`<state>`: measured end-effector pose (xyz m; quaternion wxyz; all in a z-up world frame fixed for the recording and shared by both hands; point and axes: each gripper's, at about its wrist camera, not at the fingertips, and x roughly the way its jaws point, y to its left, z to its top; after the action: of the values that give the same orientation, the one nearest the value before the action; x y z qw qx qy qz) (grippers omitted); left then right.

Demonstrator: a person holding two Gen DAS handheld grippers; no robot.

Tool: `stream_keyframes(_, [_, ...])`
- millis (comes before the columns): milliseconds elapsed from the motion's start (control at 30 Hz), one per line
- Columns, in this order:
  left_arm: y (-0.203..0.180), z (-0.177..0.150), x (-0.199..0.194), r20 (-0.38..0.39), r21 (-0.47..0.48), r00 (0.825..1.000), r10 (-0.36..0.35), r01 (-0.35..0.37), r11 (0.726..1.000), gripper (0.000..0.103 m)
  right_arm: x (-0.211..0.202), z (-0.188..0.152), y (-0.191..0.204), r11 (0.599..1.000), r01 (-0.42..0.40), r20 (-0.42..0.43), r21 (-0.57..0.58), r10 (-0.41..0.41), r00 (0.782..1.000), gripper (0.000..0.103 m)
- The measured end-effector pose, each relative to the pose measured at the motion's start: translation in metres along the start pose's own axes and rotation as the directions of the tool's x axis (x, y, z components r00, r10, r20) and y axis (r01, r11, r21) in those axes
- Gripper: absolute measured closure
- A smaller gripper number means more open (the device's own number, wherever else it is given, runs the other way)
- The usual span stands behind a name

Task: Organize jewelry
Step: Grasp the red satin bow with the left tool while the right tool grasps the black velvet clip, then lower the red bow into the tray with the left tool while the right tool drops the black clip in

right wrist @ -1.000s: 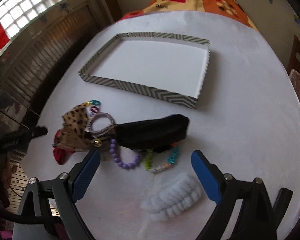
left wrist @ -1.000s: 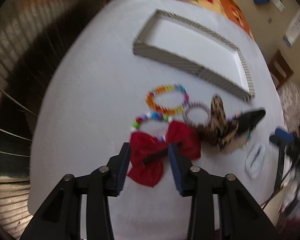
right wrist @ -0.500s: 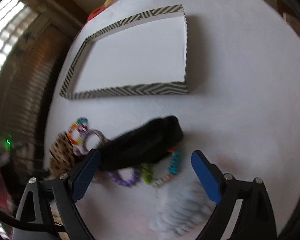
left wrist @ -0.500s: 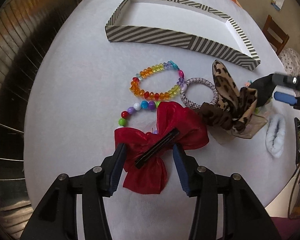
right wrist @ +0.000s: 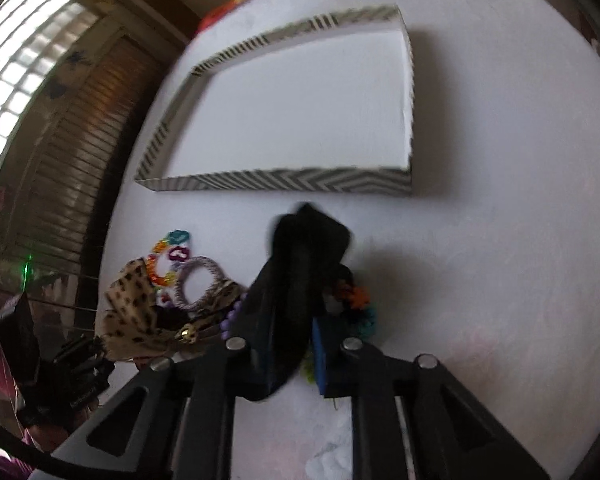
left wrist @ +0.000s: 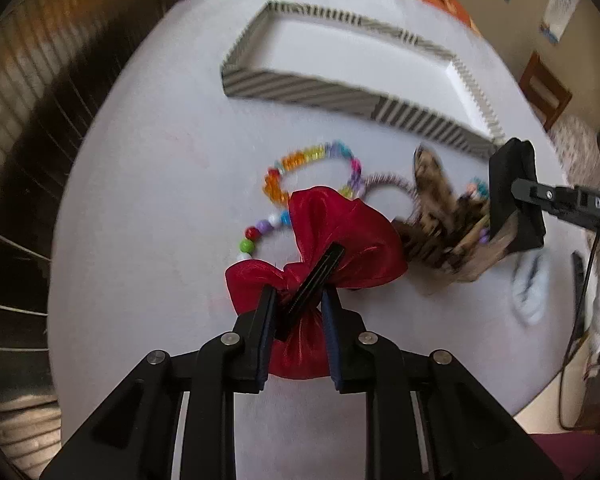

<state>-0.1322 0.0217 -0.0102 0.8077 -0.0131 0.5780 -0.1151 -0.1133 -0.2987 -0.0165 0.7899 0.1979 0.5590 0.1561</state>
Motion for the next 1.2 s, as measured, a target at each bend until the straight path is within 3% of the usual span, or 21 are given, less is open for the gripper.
stream_keyframes(233, [0.0,0.035,-0.038,0.09,-0.02,0.996,-0.003,0.005,1.0,0.101,-0.046,0.02,0.014,0.997,-0.06,0.11,-0.058,0.066,0.992,0.088])
stream_keyframes(500, [-0.013,0.12,-0.027,0.169,-0.01,0.986,0.006,-0.005,1.0,0.101,-0.051,0.081,0.006,0.999,0.001,0.191,-0.049,0.008,0.982,0.089])
stream_keyframes(700, [-0.02,0.182,0.032,0.125,-0.007,0.992,0.029,-0.028,1.0,0.101,-0.006,0.119,-0.009,1.0,0.019,0.142,-0.013,-0.017,0.99,0.088])
stream_keyframes(900, [-0.01,0.211,0.091,0.027,-0.021,0.997,0.078,-0.078,0.997,0.1,0.033,0.129,-0.031,0.999,0.036,0.073,0.022,-0.037,0.997,0.088])
stream_keyframes(1200, [-0.008,0.18,0.104,-0.067,0.029,0.995,0.07,-0.068,0.997,0.1,0.05,0.123,-0.053,0.995,0.095,-0.04,-0.008,-0.095,0.995,0.089])
